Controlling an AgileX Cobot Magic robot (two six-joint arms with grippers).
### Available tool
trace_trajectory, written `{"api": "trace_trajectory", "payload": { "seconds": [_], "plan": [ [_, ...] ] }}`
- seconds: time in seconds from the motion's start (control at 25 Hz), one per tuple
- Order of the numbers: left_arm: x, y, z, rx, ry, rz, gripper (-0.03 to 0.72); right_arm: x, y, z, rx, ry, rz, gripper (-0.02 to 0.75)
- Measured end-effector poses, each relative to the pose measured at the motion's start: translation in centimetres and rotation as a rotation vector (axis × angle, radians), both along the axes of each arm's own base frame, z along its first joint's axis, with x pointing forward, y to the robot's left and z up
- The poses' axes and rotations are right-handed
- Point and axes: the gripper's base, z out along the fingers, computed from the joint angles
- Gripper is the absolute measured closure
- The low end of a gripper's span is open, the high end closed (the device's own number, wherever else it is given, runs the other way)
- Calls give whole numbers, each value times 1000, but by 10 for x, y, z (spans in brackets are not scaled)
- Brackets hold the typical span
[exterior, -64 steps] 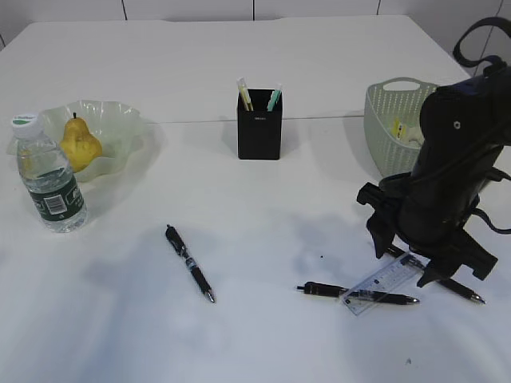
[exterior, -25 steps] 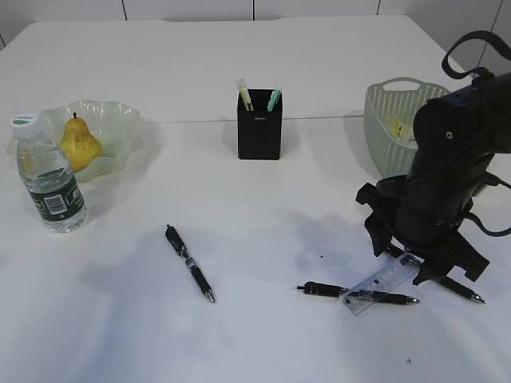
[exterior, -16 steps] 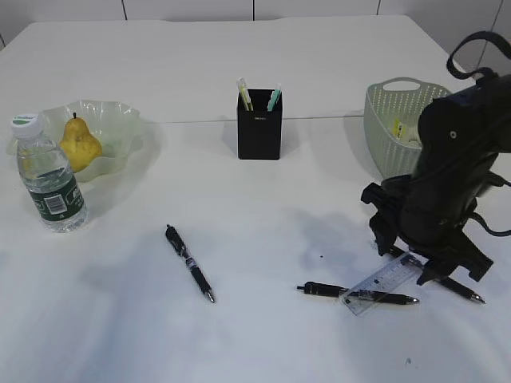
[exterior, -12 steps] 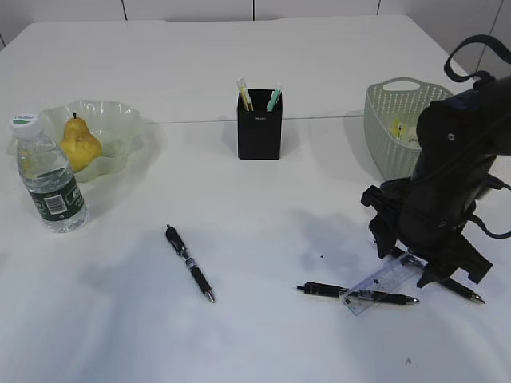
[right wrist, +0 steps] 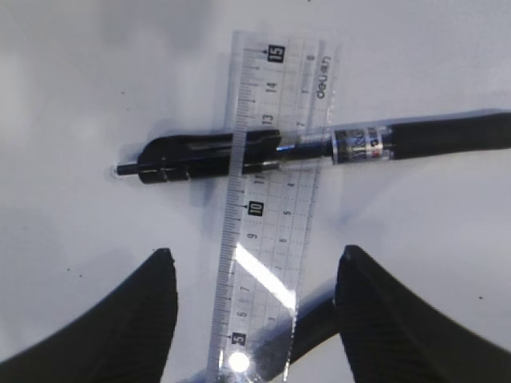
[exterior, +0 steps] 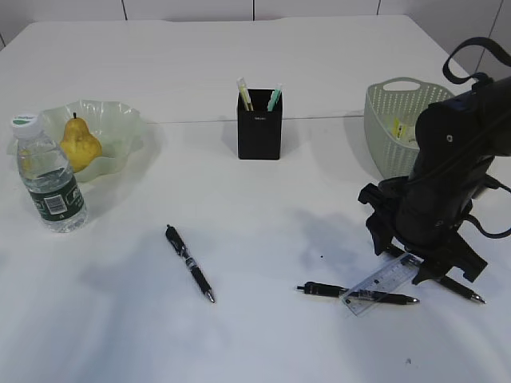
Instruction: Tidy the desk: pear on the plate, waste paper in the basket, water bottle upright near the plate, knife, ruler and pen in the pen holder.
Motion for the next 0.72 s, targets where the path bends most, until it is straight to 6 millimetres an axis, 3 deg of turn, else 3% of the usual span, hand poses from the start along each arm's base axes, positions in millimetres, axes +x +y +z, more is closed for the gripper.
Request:
{"api": "trace_trajectory", "payload": {
  "seconds": [0.72],
  "plan": [
    [0, 0, 0, 1, 4, 0, 451, 1, 2, -7, 15, 11, -13, 244]
  ]
}}
